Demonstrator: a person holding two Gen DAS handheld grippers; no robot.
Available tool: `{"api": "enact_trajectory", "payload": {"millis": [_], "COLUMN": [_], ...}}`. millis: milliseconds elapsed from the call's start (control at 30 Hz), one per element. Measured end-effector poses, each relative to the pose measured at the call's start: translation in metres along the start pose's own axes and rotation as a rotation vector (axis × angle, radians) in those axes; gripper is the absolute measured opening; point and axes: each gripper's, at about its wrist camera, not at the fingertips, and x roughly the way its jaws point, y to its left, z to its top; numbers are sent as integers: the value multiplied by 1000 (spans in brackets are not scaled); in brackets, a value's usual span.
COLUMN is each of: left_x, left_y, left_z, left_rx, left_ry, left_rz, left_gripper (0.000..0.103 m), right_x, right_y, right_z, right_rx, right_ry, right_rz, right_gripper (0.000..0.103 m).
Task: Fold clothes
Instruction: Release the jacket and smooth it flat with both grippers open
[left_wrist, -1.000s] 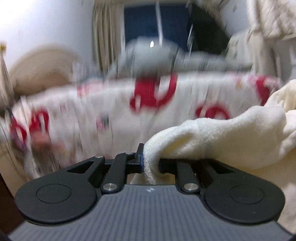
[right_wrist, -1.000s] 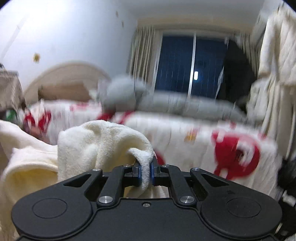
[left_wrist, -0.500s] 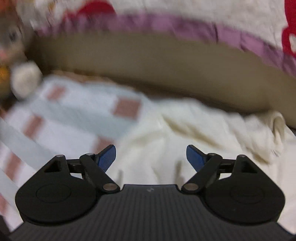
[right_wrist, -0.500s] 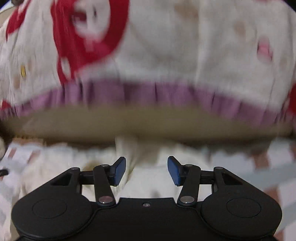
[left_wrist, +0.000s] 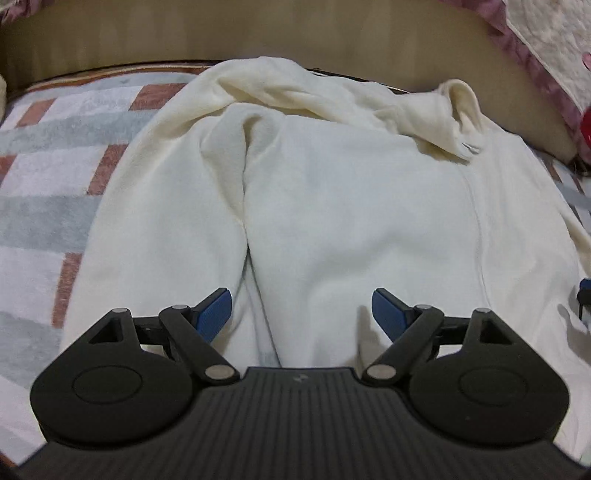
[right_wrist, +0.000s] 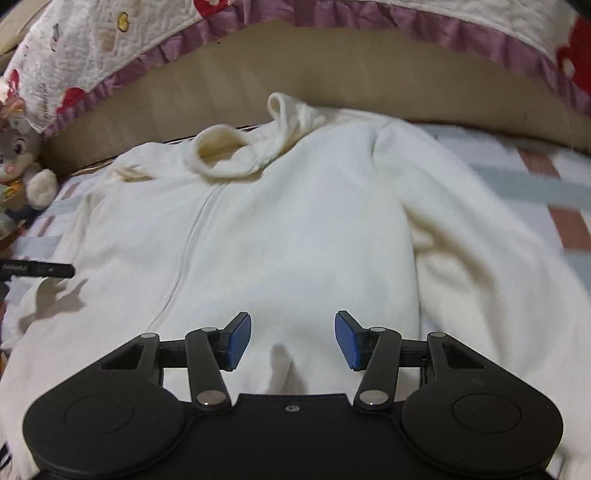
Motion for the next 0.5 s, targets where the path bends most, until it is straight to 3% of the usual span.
{"api": "enact_trajectory", "payload": {"millis": [233, 400, 500], "left_x": [7, 2, -6], "left_y": [-16, -22, -23], "left_z": [5, 11, 16], "left_rx": [25, -2, -43], "left_ry": [-13, -49, -85], "left_rz": [-42, -22, 16], "left_gripper": [84, 84, 84], "right_x": [-23, -39, -24], "right_y": [4, -17, -18], "right_z": [-33, -37, -16], "right_rx": [-106, -34, -80], "right_ry": [95, 97, 92], "right_rz": [-75, -50, 16], "right_gripper": [58, 61, 61]}}
